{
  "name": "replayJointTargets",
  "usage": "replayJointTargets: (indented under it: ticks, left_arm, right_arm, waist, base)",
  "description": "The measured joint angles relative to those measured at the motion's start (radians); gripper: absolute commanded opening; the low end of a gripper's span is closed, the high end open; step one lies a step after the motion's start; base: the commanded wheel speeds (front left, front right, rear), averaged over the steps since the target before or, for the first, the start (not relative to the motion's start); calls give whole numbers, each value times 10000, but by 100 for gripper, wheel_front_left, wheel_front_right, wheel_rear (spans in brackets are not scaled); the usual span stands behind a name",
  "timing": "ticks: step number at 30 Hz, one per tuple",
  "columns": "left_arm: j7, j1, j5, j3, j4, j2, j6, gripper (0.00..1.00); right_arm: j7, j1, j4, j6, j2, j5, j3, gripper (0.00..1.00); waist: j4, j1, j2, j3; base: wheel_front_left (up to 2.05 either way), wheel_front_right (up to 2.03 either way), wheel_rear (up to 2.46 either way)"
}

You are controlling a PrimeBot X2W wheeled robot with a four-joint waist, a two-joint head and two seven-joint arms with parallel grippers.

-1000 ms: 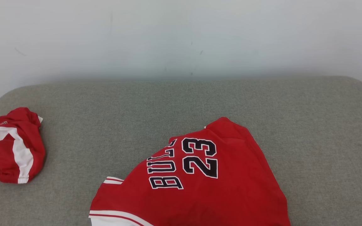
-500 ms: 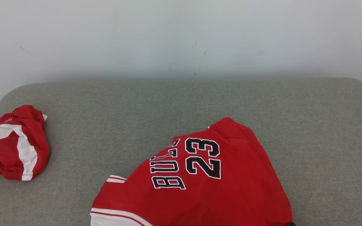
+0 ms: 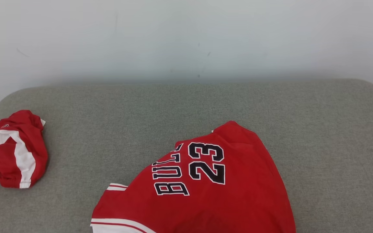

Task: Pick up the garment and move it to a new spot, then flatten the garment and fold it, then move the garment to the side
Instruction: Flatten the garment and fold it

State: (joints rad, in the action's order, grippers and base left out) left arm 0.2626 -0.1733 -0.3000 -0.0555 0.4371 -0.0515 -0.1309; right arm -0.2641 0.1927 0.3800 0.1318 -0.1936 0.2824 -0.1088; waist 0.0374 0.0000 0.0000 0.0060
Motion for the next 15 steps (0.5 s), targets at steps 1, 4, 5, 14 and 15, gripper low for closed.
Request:
replayJointTargets:
  ticks: [1,4,5,14,15]
  left_arm:
    - [0,32,-21,-13,96,-4,0,0]
    - [0,132,-59,-59,357,-19,0,26]
    - [0,136,-82,-105,470,-25,0,28]
    - [0,344,-81,-190,677,-107,0,100]
    - [0,359,-79,-219,673,-107,0,100]
  right_arm:
    - [0,-52,132,0,-6,2,-27,90]
    - [0,-96,341,-2,-13,4,-67,100]
    - [0,-99,403,0,-15,4,-67,100]
    - [2,-320,725,0,-75,-10,-75,100]
    - [2,-356,773,0,-75,-10,-113,100]
  waist:
    - [-5,0,0,-9]
    - [-19,0,0,-14]
    - [-20,0,0,-12]
    - [10,0,0,53]
    - [11,0,0,60]
  base:
    - [0,0,0]
    - [0,0,0]
    - [0,0,0]
    - [0,0,0]
    - [0,0,0]
